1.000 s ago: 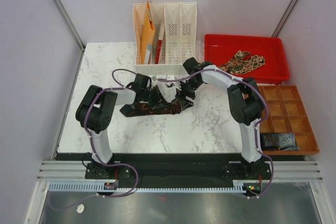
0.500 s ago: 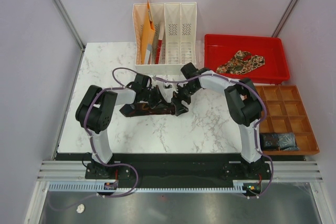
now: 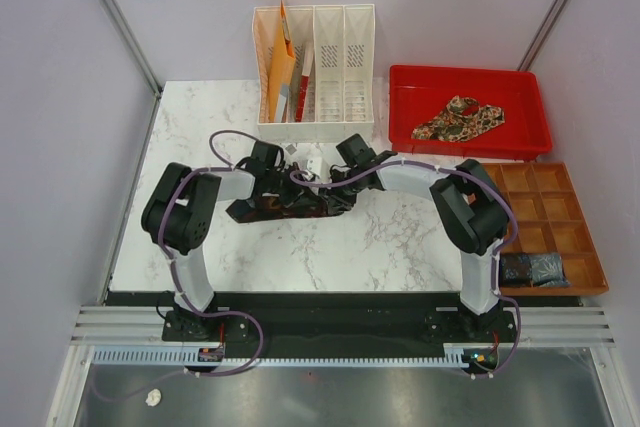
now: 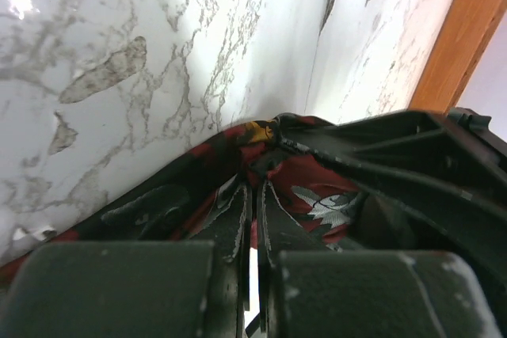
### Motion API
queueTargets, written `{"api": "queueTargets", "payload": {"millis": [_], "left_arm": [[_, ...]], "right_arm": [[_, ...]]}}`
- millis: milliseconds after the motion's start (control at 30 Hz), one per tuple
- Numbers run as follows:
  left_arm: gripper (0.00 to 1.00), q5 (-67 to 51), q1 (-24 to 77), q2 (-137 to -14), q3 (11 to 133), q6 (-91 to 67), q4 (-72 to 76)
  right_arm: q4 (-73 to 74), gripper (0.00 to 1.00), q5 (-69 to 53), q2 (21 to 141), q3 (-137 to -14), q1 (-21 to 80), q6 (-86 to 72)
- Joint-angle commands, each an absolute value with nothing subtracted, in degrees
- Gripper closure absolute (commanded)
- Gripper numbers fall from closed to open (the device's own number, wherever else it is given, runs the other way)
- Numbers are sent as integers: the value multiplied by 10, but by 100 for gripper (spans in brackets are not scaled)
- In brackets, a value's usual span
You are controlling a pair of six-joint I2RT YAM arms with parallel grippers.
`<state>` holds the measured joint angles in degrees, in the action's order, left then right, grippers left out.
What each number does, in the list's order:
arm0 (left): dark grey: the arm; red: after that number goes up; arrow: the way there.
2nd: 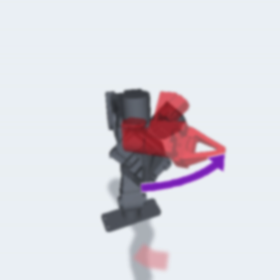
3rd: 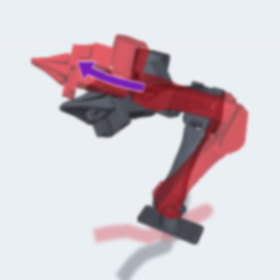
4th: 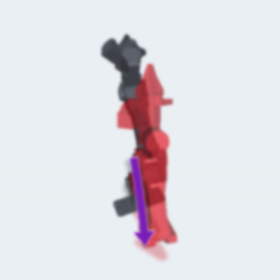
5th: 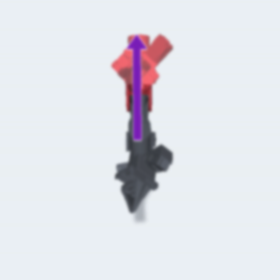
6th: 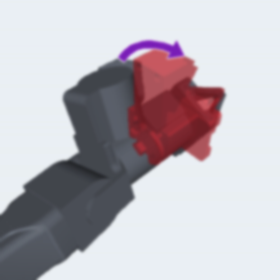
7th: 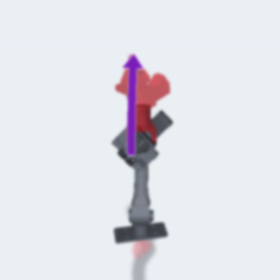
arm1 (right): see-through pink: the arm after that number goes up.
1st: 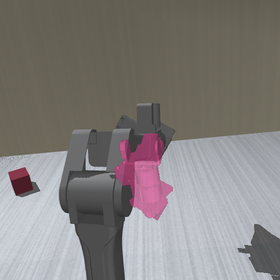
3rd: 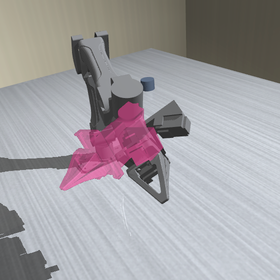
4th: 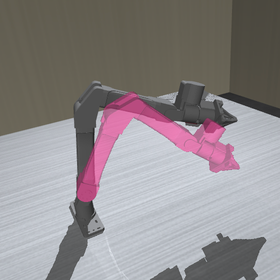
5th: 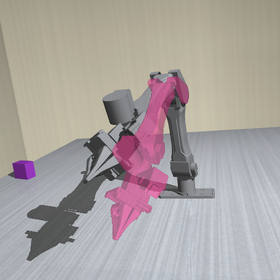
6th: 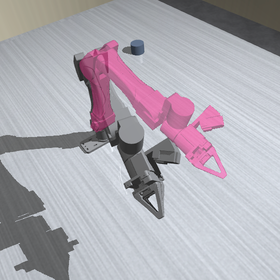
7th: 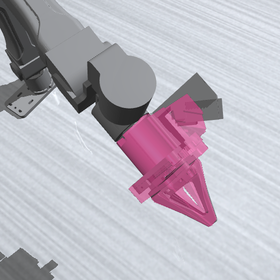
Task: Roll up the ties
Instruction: Roll the tie at the center of the board.
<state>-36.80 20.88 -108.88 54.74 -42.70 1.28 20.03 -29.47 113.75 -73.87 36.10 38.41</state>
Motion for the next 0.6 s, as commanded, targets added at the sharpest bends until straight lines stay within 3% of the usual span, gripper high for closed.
{"api": "queueTargets", "payload": {"millis": [0,67,200,567], "left_arm": [[98,-348,196,-1079,497,-395,17],[96,-366,191,-1062,483,-409,45],[73,-398,185,-1021,469,-419,86],[60,-432,185,-967,470,-471,119]], "right_arm": [[163,83,-222,1122,-724,364,370],[170,93,-225,1118,-722,365,376],[177,97,-224,1110,-714,367,394],[181,99,-233,1100,-709,377,426]]}}
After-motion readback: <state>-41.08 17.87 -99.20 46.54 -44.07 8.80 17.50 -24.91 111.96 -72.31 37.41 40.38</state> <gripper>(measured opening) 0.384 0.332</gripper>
